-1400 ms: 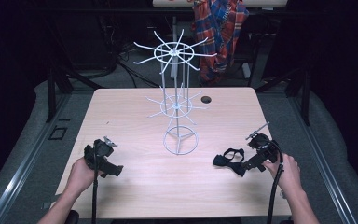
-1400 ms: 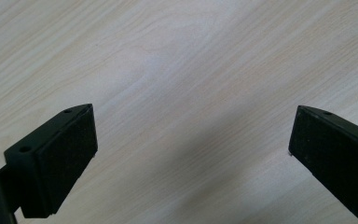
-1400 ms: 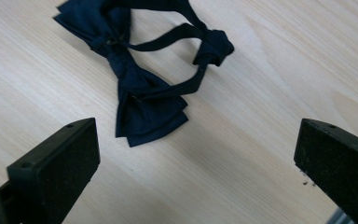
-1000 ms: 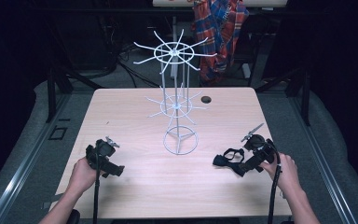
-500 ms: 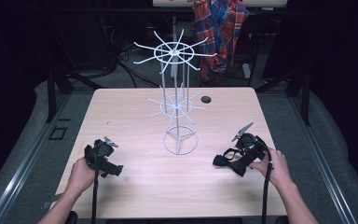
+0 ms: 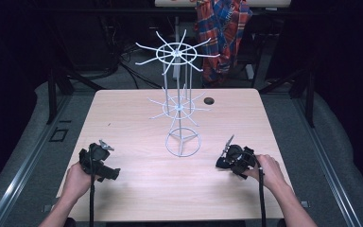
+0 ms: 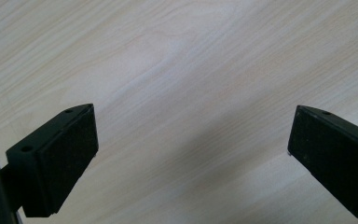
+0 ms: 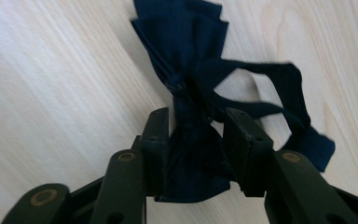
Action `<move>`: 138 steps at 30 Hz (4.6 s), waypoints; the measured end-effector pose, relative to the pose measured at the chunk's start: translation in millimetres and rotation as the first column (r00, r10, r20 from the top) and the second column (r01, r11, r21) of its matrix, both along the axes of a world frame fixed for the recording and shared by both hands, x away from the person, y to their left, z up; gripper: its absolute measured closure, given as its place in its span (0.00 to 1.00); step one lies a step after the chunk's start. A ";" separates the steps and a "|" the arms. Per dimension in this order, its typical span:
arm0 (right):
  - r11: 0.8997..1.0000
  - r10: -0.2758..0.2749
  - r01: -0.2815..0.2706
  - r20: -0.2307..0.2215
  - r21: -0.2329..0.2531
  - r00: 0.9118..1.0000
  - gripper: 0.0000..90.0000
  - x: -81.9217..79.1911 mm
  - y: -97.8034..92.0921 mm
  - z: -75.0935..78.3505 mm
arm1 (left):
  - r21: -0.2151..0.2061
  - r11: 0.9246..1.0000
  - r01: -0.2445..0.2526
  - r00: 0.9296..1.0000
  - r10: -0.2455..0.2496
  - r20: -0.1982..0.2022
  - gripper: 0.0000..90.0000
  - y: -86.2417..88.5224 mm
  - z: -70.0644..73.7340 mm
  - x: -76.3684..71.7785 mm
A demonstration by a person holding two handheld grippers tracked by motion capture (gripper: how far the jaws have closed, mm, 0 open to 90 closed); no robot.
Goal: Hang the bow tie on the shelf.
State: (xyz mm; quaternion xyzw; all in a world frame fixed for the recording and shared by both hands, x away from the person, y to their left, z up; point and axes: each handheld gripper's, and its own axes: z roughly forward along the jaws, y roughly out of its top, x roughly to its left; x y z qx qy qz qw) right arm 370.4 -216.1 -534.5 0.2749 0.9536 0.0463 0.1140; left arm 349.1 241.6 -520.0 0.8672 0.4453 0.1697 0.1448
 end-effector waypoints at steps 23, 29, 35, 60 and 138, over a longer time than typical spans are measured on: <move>0.999 0.031 -0.031 0.036 -0.010 0.999 0.67 2.0 -0.5 -9.6 | 0.006 0.999 0.039 0.999 -0.039 -0.024 0.02 -10.1 -3.2 4.8; 0.999 0.043 -0.041 0.042 -0.029 0.998 0.80 0.9 1.4 -9.6 | 0.013 0.999 0.046 0.999 -0.046 -0.026 0.02 -10.3 -2.6 4.3; 0.999 0.032 -0.033 0.056 0.002 0.998 0.83 -0.1 -0.9 -7.7 | 0.021 0.999 0.048 0.999 -0.048 -0.018 0.02 -11.9 -2.0 3.2; 0.977 0.029 -0.064 0.175 0.202 0.984 0.83 -8.5 8.3 38.7 | 0.017 0.999 0.050 0.999 -0.050 -0.012 0.02 -9.6 -0.8 0.8; 0.941 0.033 -0.195 0.498 0.278 0.867 0.83 3.8 41.1 148.2 | 0.005 0.999 0.051 0.999 -0.051 -0.020 0.03 -8.7 -0.8 0.4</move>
